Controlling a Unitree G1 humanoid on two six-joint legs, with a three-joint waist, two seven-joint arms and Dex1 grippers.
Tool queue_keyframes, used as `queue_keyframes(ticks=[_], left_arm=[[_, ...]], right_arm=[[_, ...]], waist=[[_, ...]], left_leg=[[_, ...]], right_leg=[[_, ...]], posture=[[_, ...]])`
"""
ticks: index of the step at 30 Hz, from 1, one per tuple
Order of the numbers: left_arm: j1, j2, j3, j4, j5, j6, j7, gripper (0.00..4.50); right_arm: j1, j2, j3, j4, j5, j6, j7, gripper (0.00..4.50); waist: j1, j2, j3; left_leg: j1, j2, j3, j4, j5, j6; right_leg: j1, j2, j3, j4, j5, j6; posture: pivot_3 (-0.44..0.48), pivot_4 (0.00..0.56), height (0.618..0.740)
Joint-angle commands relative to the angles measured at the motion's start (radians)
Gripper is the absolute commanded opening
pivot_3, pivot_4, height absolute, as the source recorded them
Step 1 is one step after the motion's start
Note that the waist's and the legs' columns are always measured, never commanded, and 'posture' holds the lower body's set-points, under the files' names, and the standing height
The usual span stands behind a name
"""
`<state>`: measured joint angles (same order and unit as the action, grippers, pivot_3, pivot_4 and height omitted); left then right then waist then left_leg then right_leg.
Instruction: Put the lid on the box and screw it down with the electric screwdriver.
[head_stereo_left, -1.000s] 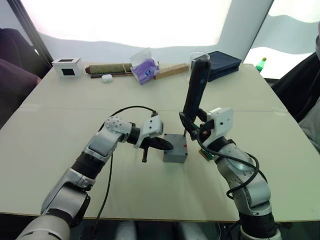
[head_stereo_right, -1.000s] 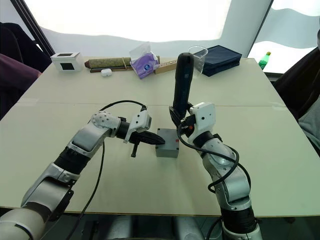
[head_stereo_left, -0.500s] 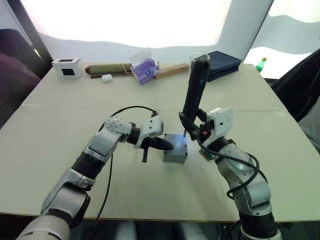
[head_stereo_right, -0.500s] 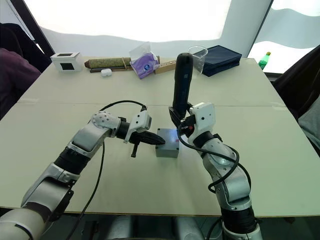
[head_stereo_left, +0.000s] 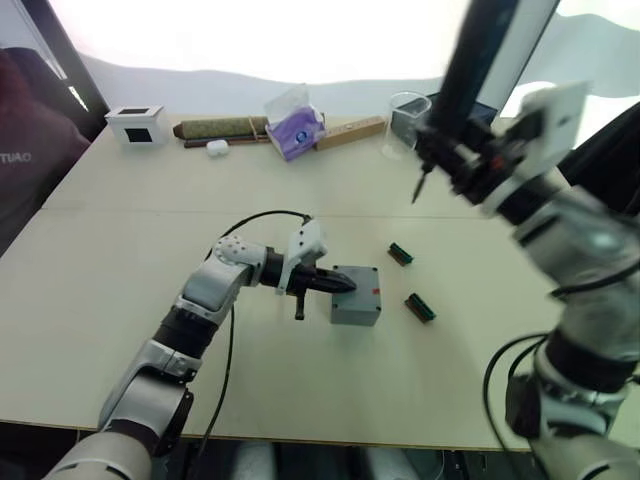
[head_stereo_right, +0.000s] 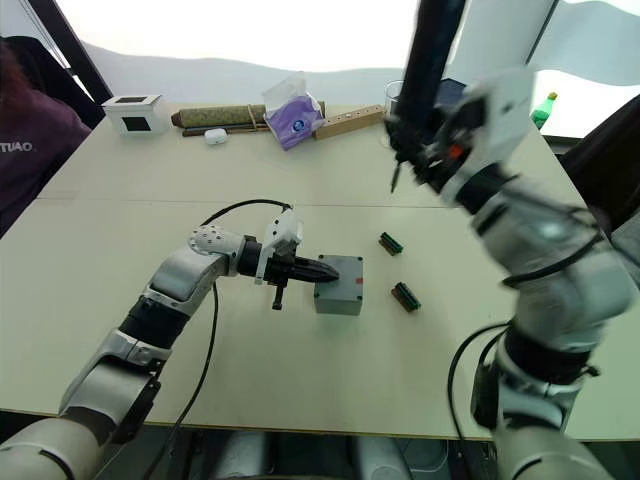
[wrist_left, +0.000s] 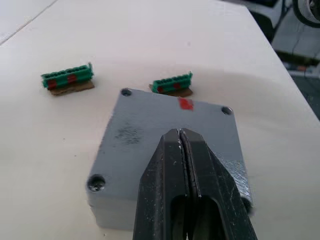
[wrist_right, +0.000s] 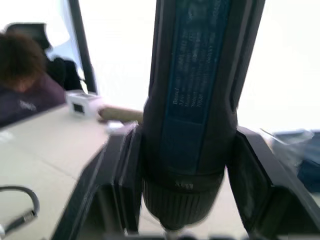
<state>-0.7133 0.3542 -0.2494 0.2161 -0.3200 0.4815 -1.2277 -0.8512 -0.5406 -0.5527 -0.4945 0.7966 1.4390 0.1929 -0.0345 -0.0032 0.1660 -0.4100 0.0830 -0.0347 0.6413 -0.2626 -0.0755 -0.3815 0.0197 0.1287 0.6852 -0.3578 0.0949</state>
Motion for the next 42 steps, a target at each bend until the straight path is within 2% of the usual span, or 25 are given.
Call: queue_keyframes(ticks=[1, 5, 7, 9, 14, 18, 23, 28, 29, 31, 34, 35, 39, 42], left_arm=[[-0.047, 0.015, 0.078, -0.076, -0.102, 0.079, -0.023, 0.00], [-0.058, 0.057, 0.063, -0.132, -0.119, 0.098, -0.067, 0.00], [-0.057, 0.092, 0.038, -0.175, -0.114, 0.092, -0.106, 0.00], [-0.058, 0.120, 0.015, -0.210, -0.104, 0.074, -0.137, 0.00], [-0.048, 0.103, 0.002, -0.219, -0.068, 0.015, -0.086, 0.00], [-0.019, 0.106, -0.009, -0.245, -0.079, 0.030, -0.079, 0.00], [-0.010, 0.103, -0.009, -0.238, -0.079, 0.031, -0.070, 0.00], [0.000, 0.100, -0.010, -0.216, -0.073, 0.020, -0.068, 0.00], [0.000, 0.099, -0.011, -0.213, -0.072, 0.019, -0.067, 0.00], [0.000, 0.098, -0.011, -0.211, -0.072, 0.018, -0.067, 0.00], [-0.003, 0.098, -0.011, -0.206, -0.071, 0.018, -0.068, 0.00], [-0.003, 0.099, -0.011, -0.204, -0.071, 0.017, -0.069, 0.00], [-0.017, 0.107, -0.006, -0.180, -0.065, 0.012, -0.078, 0.00], [-0.037, 0.125, 0.024, -0.147, -0.076, 0.034, -0.080, 0.00]], right_arm=[[-0.016, -0.165, -0.078, 0.183, 0.150, 0.175, -0.039, 2.08], [0.076, -0.406, 0.030, 0.427, 0.328, 0.175, -0.134, 2.08], [0.156, -0.524, 0.107, 0.500, 0.428, 0.175, -0.104, 2.08], [0.227, -0.590, 0.185, 0.538, 0.482, 0.175, -0.074, 2.08], [0.259, -0.600, 0.264, 0.633, 0.487, 0.175, -0.081, 2.08], [0.248, -0.562, 0.323, 0.674, 0.382, 0.175, -0.047, 2.08], [0.196, -0.506, 0.330, 0.755, 0.304, 0.175, -0.021, 2.08], [0.185, -0.477, 0.361, 0.749, 0.245, 0.175, 0.000, 2.08], [0.186, -0.475, 0.365, 0.748, 0.230, 0.175, 0.005, 2.57], [0.185, -0.467, 0.364, 0.747, 0.204, 0.175, 0.008, 3.13], [0.184, -0.467, 0.368, 0.736, 0.176, 0.175, 0.023, 4.22], [0.183, -0.466, 0.370, 0.731, 0.166, 0.175, 0.028, 4.44], [0.196, -0.488, 0.387, 0.654, 0.107, 0.153, 0.061, 4.44], [0.178, -0.499, 0.340, 0.561, 0.101, 0.138, 0.096, 4.44]], waist=[[0.004, 0.001, 0.002], [0.011, 0.005, 0.005], [0.014, 0.005, 0.005], [0.011, 0.004, 0.006], [-0.002, 0.005, 0.006], [-0.010, 0.005, 0.008], [-0.009, 0.006, 0.008], [-0.006, 0.006, 0.009], [-0.006, 0.006, 0.009], [-0.005, 0.006, 0.009], [-0.006, 0.006, 0.009], [-0.006, 0.006, 0.009], [-0.007, 0.006, 0.009], [-0.008, 0.006, 0.009]], left_leg=[[0.000, 0.000, 0.000, 0.000, 0.000, 0.000], [-0.003, -0.001, 0.005, -0.003, 0.000, 0.001], [-0.003, -0.001, 0.006, -0.004, 0.000, 0.001], [-0.003, -0.001, 0.007, -0.006, 0.000, 0.000], [-0.003, -0.001, 0.007, -0.006, 0.000, 0.000], [-0.003, -0.001, 0.007, -0.003, -0.001, 0.003], [-0.003, 0.000, 0.007, -0.003, 0.000, 0.001], [-0.003, -0.001, 0.007, -0.003, 0.001, -0.001], [-0.003, -0.001, 0.007, -0.003, 0.001, -0.001], [-0.003, -0.001, 0.007, -0.003, 0.001, -0.001], [-0.003, -0.001, 0.007, -0.003, 0.001, -0.001], [-0.003, 0.000, 0.007, -0.002, 0.001, -0.001], [-0.003, -0.001, 0.006, -0.001, 0.001, -0.001], [-0.003, 0.000, 0.006, -0.001, 0.001, -0.001]], right_leg=[[0.000, 0.000, 0.000, 0.000, 0.000, 0.000], [-0.007, -0.001, 0.005, -0.001, 0.000, 0.000], [-0.008, 0.000, 0.006, -0.001, 0.000, 0.000], [-0.009, 0.000, 0.007, -0.003, 0.000, 0.000], [-0.010, 0.001, 0.009, -0.003, 0.000, 0.000], [-0.010, 0.001, 0.009, -0.001, 0.000, 0.001], [-0.010, 0.001, 0.009, -0.001, 0.000, 0.000], [-0.010, 0.001, 0.009, -0.001, 0.000, 0.000], [-0.010, 0.001, 0.009, -0.001, 0.000, 0.000], [-0.010, 0.001, 0.009, -0.001, 0.000, 0.000], [-0.010, 0.001, 0.009, -0.001, 0.000, 0.000], [-0.009, 0.001, 0.009, -0.001, 0.000, 0.001], [-0.009, 0.001, 0.009, -0.001, 0.000, 0.000], [-0.009, 0.001, 0.008, -0.001, 0.000, 0.001]], posture=[[0.000, 0.150, 0.740], [0.000, 0.150, 0.740], [0.000, 0.150, 0.740], [0.000, 0.150, 0.740], [0.000, 0.150, 0.740], [0.000, 0.150, 0.740], [0.000, 0.150, 0.740], [0.000, 0.150, 0.740], [0.000, 0.150, 0.740], [0.000, 0.150, 0.740], [0.000, 0.150, 0.740], [0.000, 0.150, 0.740], [0.000, 0.150, 0.740], [0.000, 0.150, 0.740]])
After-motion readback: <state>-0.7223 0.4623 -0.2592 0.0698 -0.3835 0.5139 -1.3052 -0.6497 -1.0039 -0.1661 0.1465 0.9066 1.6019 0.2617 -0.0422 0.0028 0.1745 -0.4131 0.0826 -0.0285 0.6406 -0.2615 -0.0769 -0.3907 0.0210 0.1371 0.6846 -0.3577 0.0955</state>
